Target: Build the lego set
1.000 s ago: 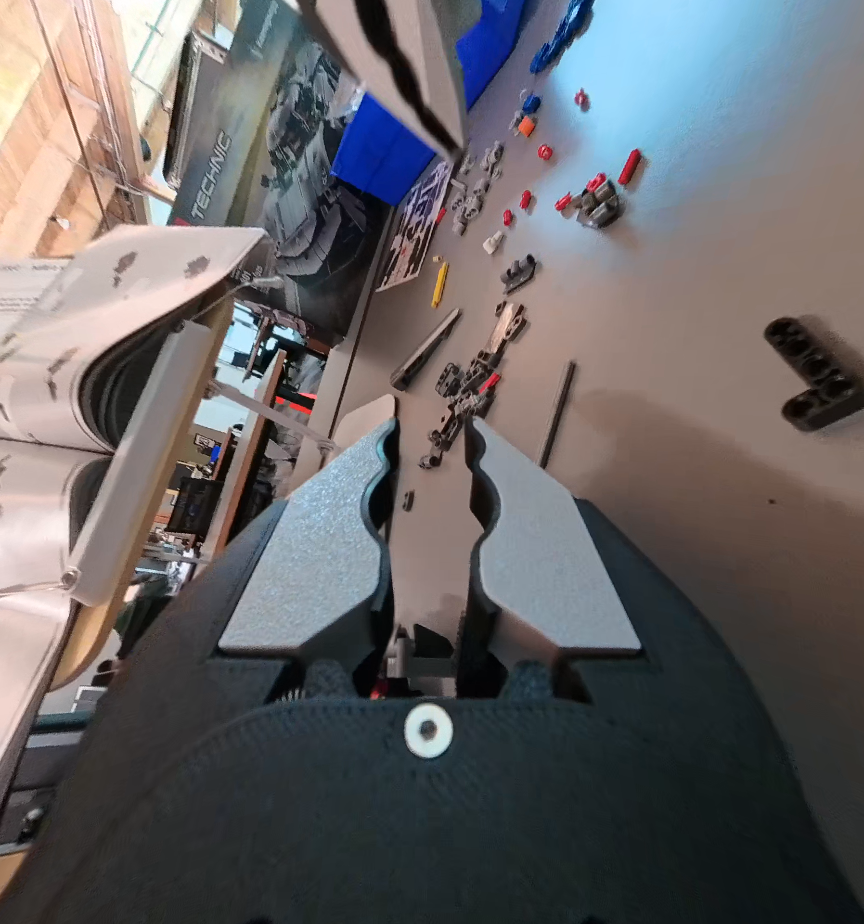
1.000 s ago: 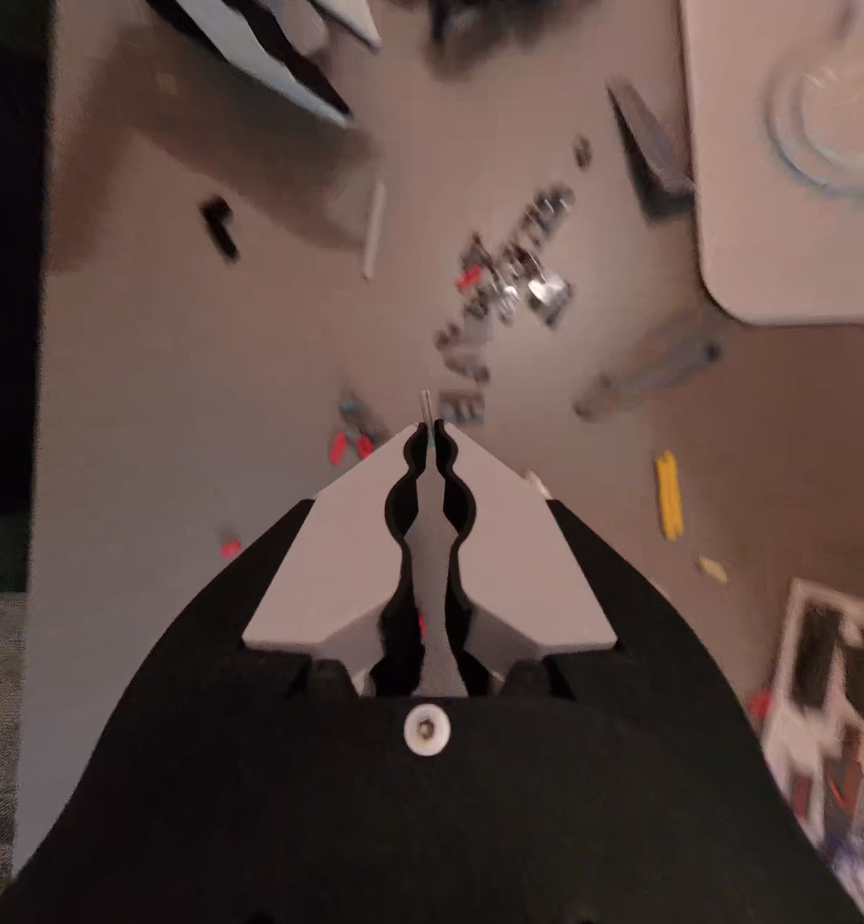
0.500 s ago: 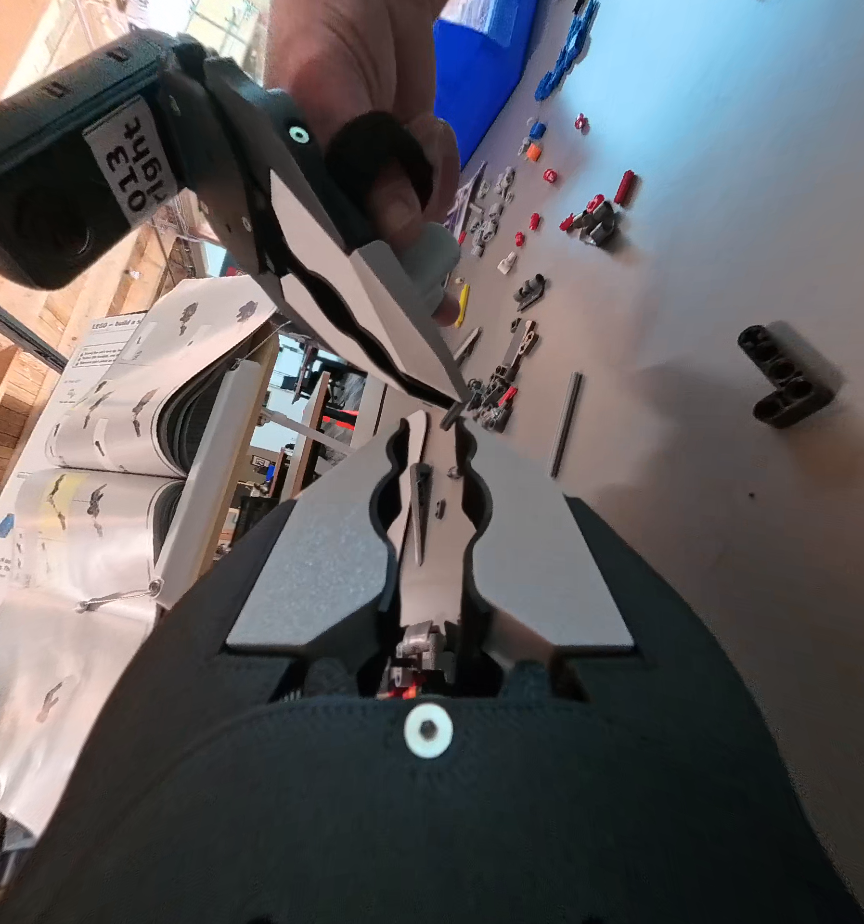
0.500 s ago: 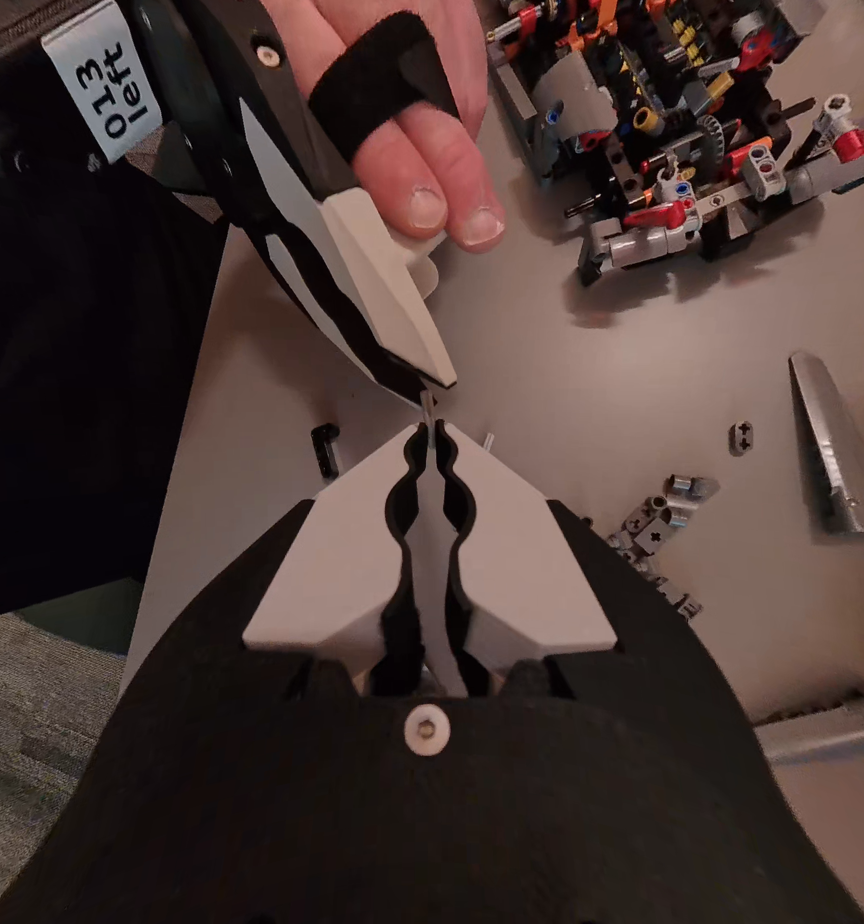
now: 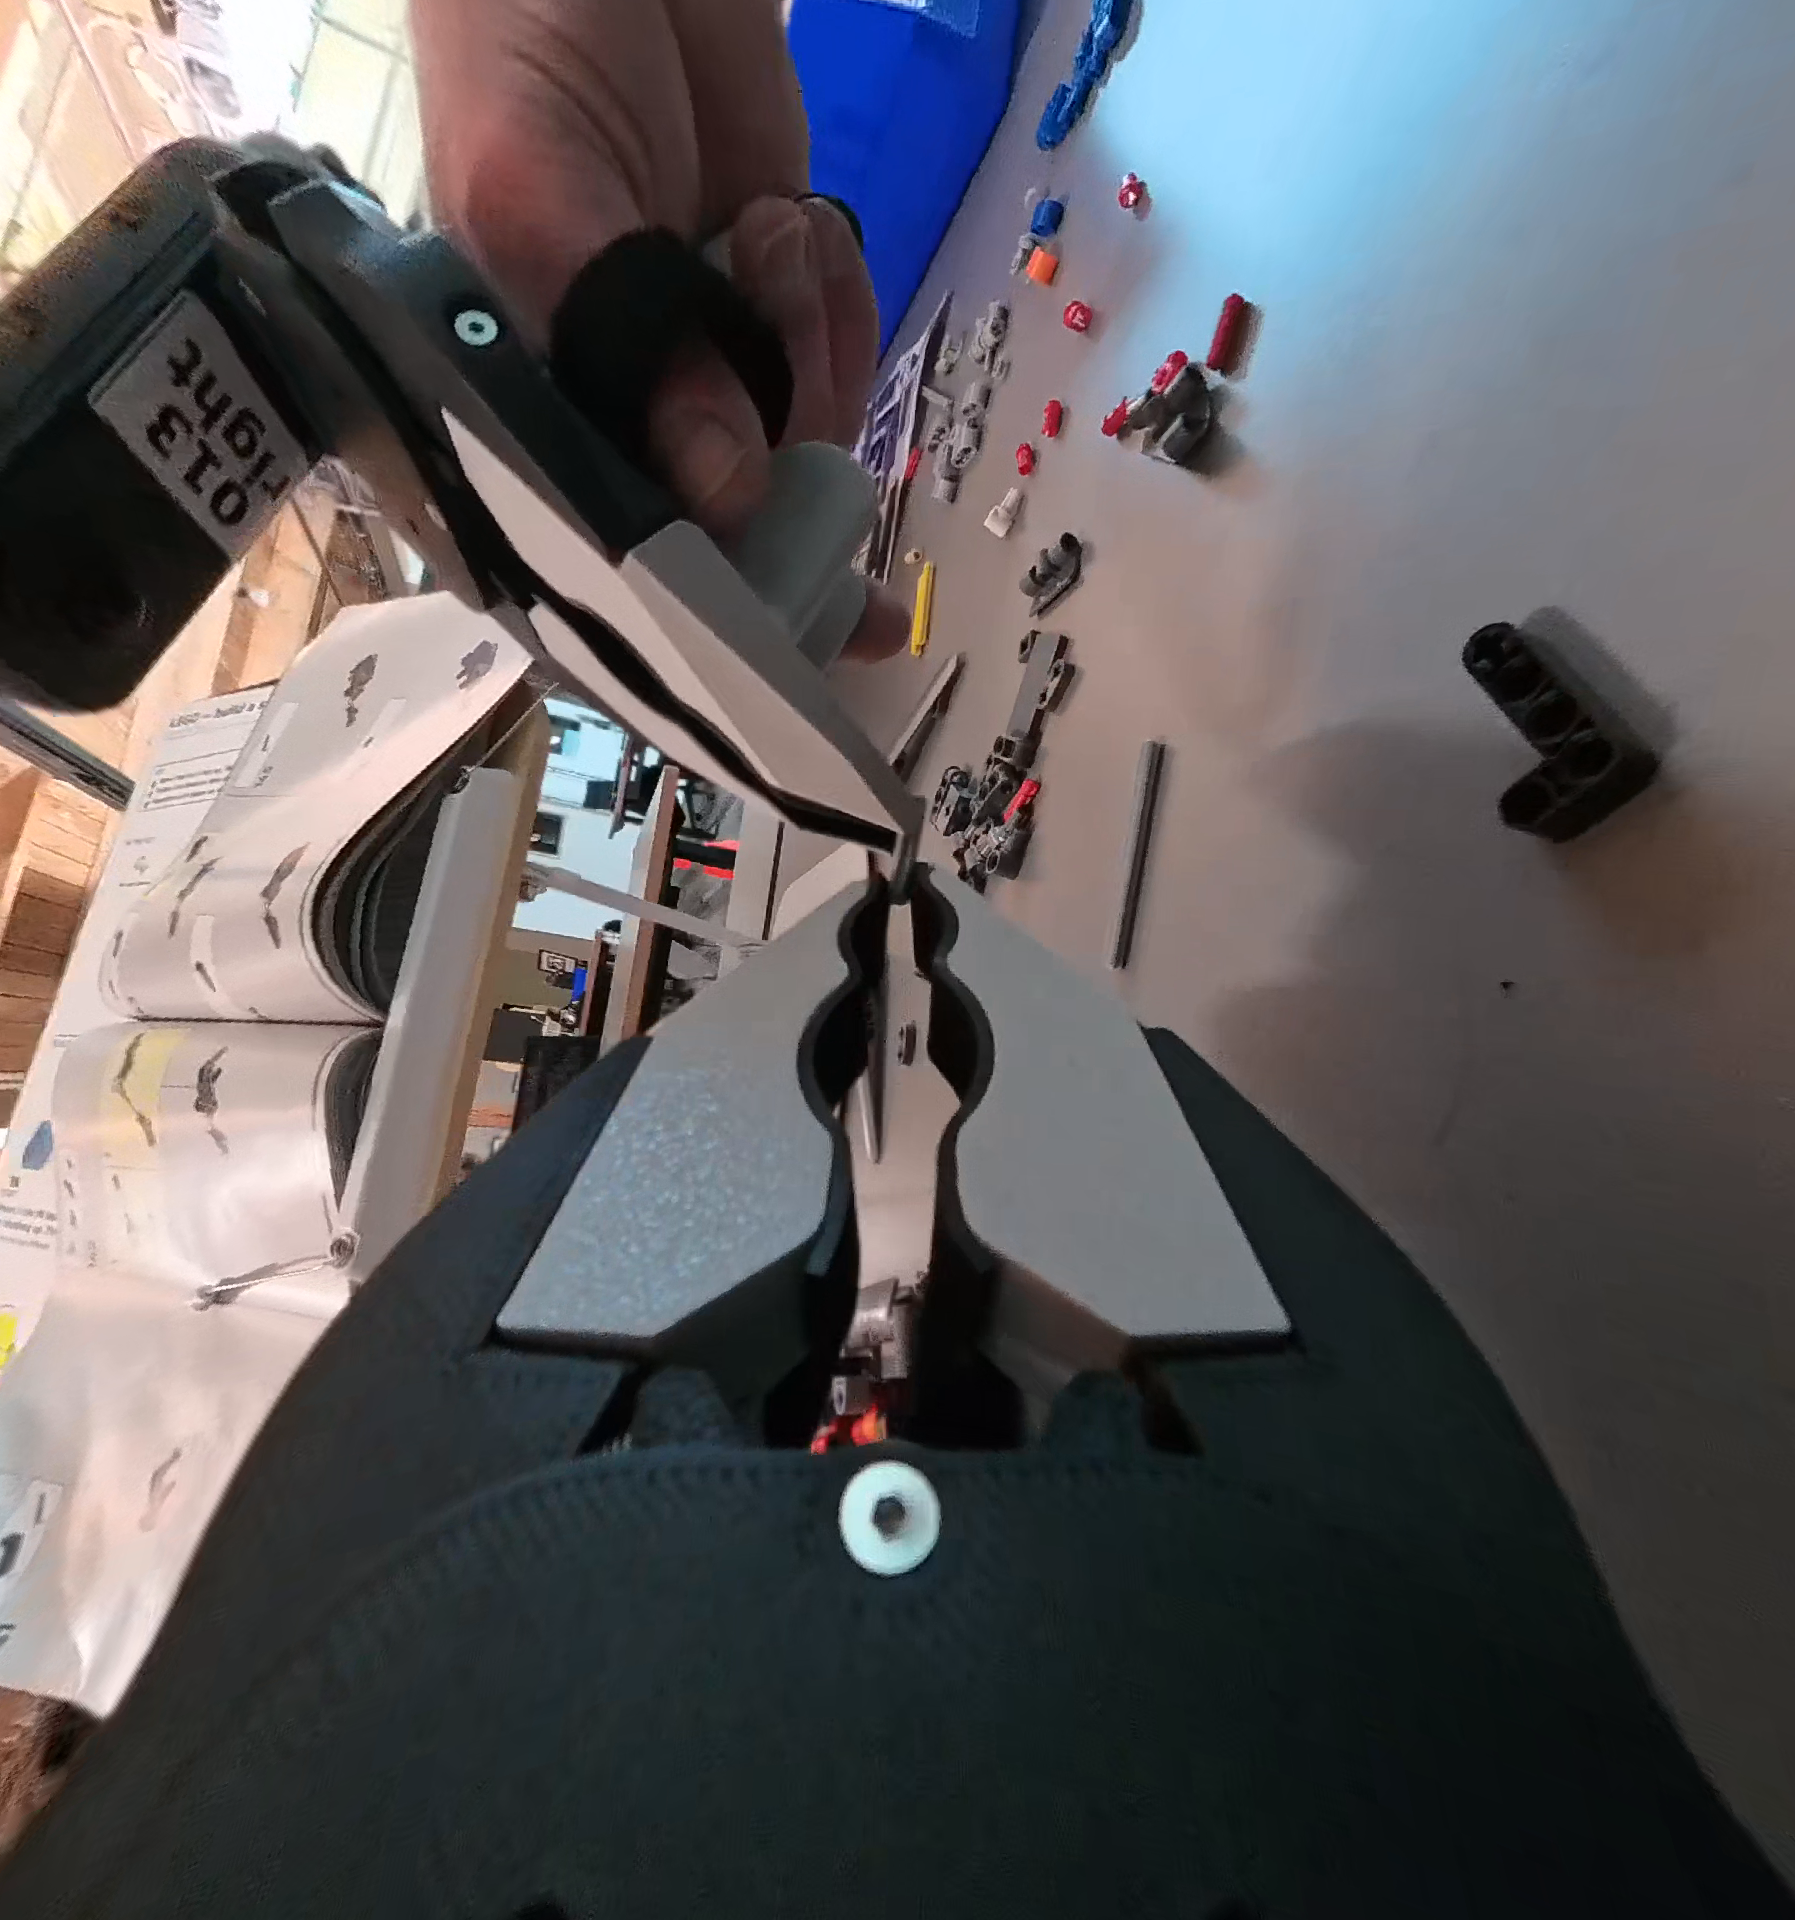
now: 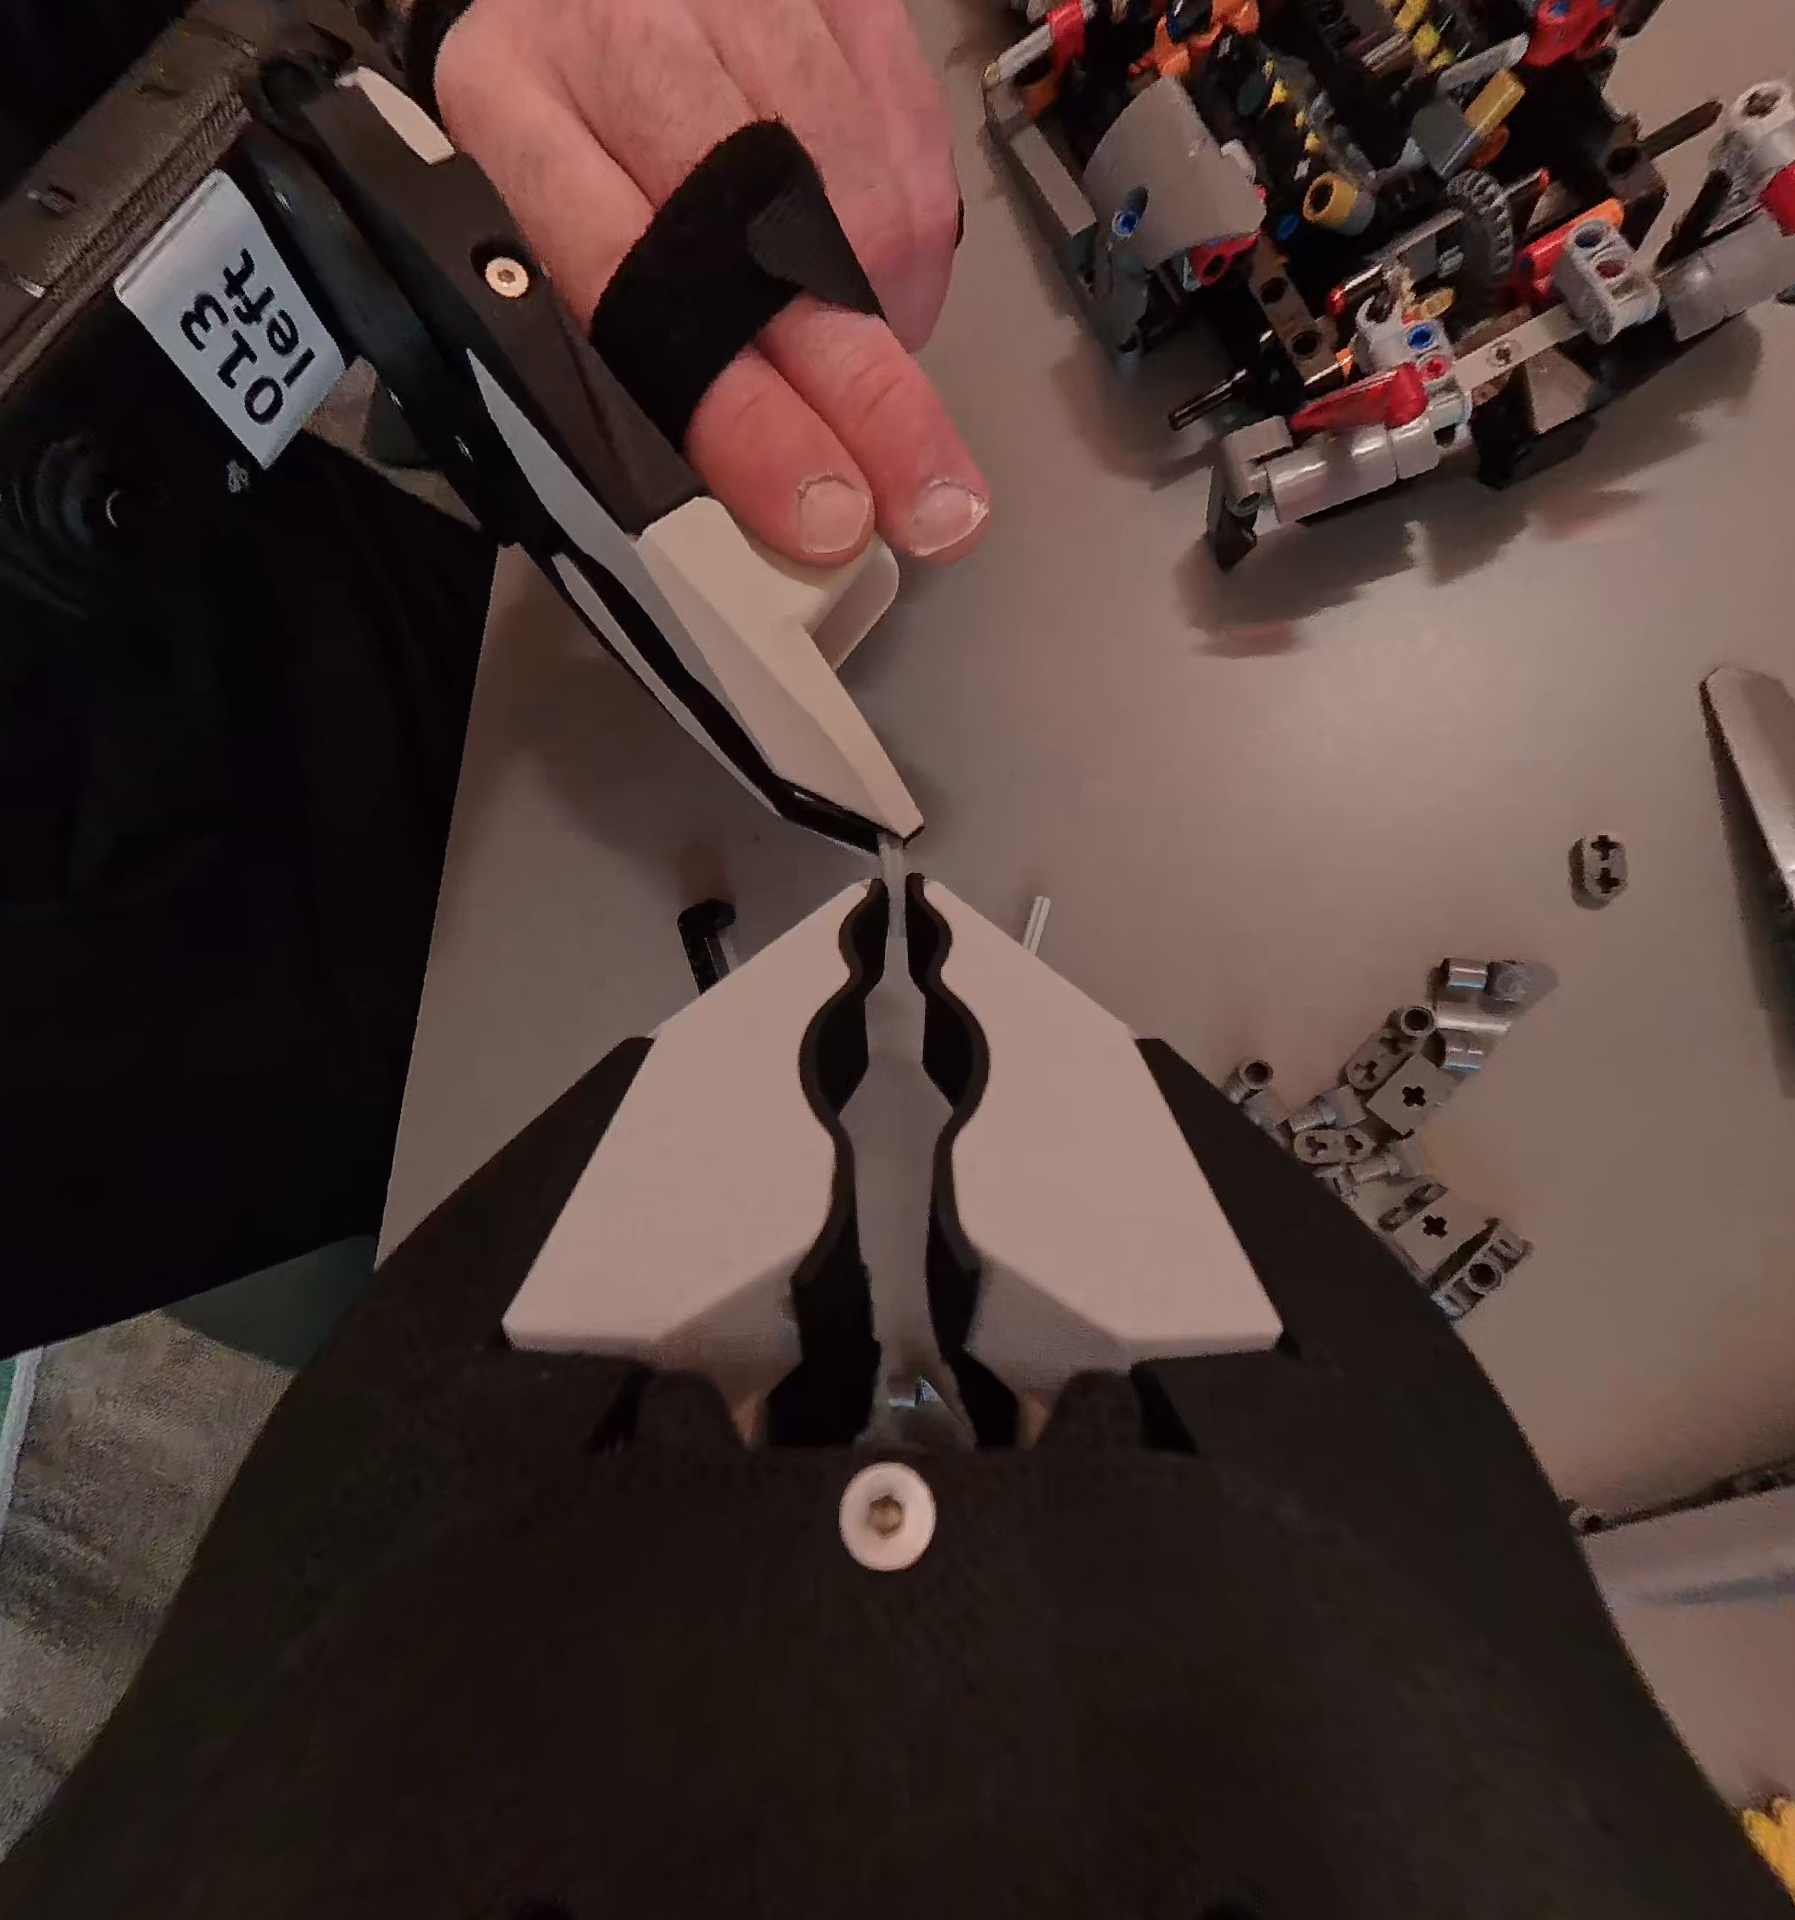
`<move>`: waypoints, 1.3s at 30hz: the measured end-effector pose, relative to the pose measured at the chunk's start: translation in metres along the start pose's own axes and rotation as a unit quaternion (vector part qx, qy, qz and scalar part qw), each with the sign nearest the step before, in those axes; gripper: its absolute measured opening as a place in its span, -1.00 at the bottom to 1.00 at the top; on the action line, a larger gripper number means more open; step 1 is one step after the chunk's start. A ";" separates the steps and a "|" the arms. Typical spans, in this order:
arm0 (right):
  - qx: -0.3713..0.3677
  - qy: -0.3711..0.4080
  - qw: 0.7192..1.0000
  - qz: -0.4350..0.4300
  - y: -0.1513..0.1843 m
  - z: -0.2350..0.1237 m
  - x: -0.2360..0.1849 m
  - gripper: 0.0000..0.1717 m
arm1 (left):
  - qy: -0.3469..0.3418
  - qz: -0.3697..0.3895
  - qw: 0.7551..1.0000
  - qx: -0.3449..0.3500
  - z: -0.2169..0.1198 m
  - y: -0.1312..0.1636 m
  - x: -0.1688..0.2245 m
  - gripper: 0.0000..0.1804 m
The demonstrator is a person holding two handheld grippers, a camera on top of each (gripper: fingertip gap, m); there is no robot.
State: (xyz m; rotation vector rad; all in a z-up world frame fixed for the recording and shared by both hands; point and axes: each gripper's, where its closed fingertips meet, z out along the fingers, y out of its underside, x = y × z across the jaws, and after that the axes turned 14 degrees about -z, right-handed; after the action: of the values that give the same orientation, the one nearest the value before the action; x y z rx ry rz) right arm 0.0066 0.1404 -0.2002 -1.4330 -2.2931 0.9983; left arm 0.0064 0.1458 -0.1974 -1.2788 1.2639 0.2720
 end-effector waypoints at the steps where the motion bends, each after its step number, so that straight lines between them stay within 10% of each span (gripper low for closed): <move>1: 0.009 0.006 1.000 0.000 -0.003 -0.002 0.001 -1.00 | -0.003 -0.009 1.000 0.001 0.000 0.000 -0.002 -0.99; 11: 0.084 0.177 0.970 -0.147 -0.029 -0.025 -0.003 -0.91 | 0.073 -0.259 0.961 0.071 -0.009 -0.013 -0.024 -0.99; 24: 0.091 0.208 0.957 -0.181 -0.035 -0.027 -0.011 -0.99 | 0.135 -0.349 0.919 0.125 -0.017 -0.026 -0.027 -0.98; 39: -0.189 0.120 0.947 -0.231 0.038 0.024 -0.065 -0.99 | 0.305 -0.269 0.912 -0.051 -0.034 -0.015 0.078 -0.73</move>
State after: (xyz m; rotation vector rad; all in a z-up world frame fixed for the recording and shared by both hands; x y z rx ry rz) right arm 0.0505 0.0849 -0.2343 -0.9759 -2.5394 0.2426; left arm 0.0282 0.0772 -0.2449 -1.8284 1.3485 -0.5048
